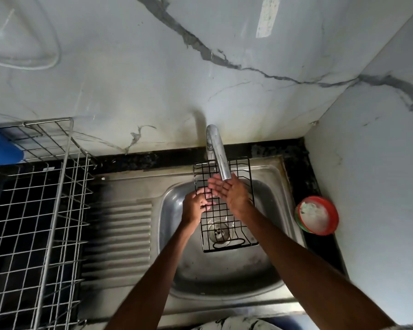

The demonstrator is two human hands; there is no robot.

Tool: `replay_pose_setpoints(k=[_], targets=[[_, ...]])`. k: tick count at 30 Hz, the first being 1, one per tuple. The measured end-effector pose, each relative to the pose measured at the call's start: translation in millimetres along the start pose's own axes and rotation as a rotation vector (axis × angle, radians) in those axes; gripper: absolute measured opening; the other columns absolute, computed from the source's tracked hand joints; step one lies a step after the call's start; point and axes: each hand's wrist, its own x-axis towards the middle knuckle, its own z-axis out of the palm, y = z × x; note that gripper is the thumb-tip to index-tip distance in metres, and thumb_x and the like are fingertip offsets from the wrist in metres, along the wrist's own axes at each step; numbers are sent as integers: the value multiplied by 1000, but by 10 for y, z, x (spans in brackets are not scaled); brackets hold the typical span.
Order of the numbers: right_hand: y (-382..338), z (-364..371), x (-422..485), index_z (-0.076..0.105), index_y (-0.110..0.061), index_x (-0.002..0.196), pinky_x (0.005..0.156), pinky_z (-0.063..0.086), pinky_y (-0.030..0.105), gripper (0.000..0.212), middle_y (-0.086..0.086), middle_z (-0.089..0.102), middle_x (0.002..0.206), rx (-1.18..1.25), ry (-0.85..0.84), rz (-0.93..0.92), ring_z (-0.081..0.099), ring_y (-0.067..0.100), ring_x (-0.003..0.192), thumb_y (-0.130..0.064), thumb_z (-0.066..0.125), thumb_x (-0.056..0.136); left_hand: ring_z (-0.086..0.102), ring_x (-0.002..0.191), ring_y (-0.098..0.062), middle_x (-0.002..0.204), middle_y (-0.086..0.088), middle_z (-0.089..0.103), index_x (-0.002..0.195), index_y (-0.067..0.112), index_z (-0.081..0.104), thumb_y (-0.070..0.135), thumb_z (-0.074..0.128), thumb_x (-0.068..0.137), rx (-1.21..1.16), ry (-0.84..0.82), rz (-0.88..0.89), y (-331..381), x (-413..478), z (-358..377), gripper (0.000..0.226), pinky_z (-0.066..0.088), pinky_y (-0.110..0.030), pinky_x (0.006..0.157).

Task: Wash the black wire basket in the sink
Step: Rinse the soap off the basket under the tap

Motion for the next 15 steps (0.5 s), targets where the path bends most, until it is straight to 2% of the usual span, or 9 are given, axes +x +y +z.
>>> replay_pose_setpoints(k=[1, 3, 4, 5, 7, 8, 10, 13, 15], targets=[[51, -13, -36, 59, 6, 126, 83, 57, 36, 69, 20, 73, 115, 6, -35, 40, 73, 30, 101, -50, 23, 108, 74, 85, -30, 104, -19, 77, 112, -3, 70, 15, 50, 71, -4, 9, 12, 28, 8, 10, 49, 57, -35, 73], [219, -70, -124, 67, 2, 119, 87, 55, 37, 82, 21, 73, 114, -59, -74, 145, 72, 31, 102, -60, 15, 105, 71, 84, -31, 99, -14, 76, 86, 1, 71, 19, 51, 67, 5, 48, 40, 56, 19, 15, 32, 54, -33, 70], [316, -107, -161, 69, 2, 116, 89, 54, 38, 88, 21, 73, 113, -103, -70, 198, 73, 31, 102, -63, 11, 103, 71, 87, -35, 101, -12, 77, 75, 6, 68, 20, 50, 69, 22, 70, 61, 34, 58, -2, 24, 53, -37, 71], [415, -144, -192, 71, 2, 114, 91, 53, 38, 93, 21, 74, 111, -152, -57, 242, 73, 31, 102, -66, 9, 102, 72, 90, -38, 103, -12, 77, 73, 7, 68, 21, 50, 73, 38, 87, 78, 10, 82, -24, 23, 53, -43, 74], [568, -196, -248, 73, 2, 110, 93, 52, 38, 99, 19, 76, 105, -269, -27, 296, 75, 31, 99, -69, 5, 100, 73, 95, -45, 105, -15, 78, 91, -2, 71, 23, 49, 83, 42, 83, 84, -54, 133, -62, 35, 56, -55, 85], [591, -205, -271, 74, 1, 107, 92, 53, 39, 101, 19, 77, 101, -327, -25, 315, 75, 30, 96, -70, 4, 99, 72, 95, -47, 103, -19, 78, 100, -1, 73, 23, 49, 86, 42, 67, 91, -99, 142, -76, 37, 56, -59, 89], [513, -180, -277, 75, 3, 104, 83, 57, 35, 103, 16, 78, 91, -430, -39, 331, 77, 28, 86, -71, 2, 98, 70, 93, -50, 99, -26, 75, 99, 8, 76, 26, 52, 83, 63, 53, 111, -176, 143, -90, 35, 56, -65, 90], [233, -43, -197, 70, 10, 100, 62, 58, 27, 98, 15, 76, 79, -452, -2, 200, 75, 24, 69, -64, 6, 102, 69, 90, -50, 97, -30, 73, 93, 6, 75, 28, 53, 76, 98, 70, 137, -154, 116, -90, 35, 57, -59, 83], [76, 61, -97, 70, 8, 97, 61, 57, 28, 84, 18, 76, 84, -380, 61, 67, 75, 28, 72, -52, 13, 109, 70, 88, -48, 95, -28, 75, 103, -3, 74, 22, 51, 74, 94, 60, 121, -79, 110, -78, 44, 58, -52, 81]])
